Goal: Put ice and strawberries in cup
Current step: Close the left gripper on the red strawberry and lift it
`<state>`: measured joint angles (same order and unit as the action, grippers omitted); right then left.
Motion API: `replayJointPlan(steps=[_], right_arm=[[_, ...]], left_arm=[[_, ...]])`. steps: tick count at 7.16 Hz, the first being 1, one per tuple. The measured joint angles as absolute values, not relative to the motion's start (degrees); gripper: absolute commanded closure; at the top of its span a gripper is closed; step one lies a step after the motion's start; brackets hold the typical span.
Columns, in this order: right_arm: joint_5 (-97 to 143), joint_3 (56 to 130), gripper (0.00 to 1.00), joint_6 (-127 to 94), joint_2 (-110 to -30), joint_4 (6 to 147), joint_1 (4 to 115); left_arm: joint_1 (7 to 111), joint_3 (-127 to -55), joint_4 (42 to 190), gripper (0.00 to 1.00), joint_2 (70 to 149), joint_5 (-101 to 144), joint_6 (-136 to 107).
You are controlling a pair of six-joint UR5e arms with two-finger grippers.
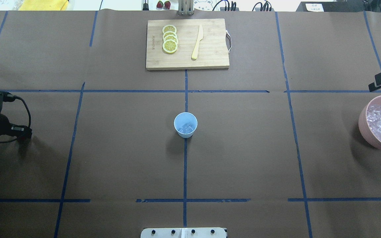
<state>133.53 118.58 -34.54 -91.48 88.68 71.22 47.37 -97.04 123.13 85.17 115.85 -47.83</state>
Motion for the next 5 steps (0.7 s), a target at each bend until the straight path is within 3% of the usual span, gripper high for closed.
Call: replayJointPlan(steps=[3,5], right_arm=[[133.7,118.7,0.01,-34.6,-91.2,88.7,71.2],[133.8,118.7,0.01,-34.6,-91.0,88.7,71.2]], left_arm=[[47.6,-98.6,123.1,1.0,84.6,115.8,-48.1],[48.5,-106.1,119.9,1.0,84.6,116.0,-49.5]])
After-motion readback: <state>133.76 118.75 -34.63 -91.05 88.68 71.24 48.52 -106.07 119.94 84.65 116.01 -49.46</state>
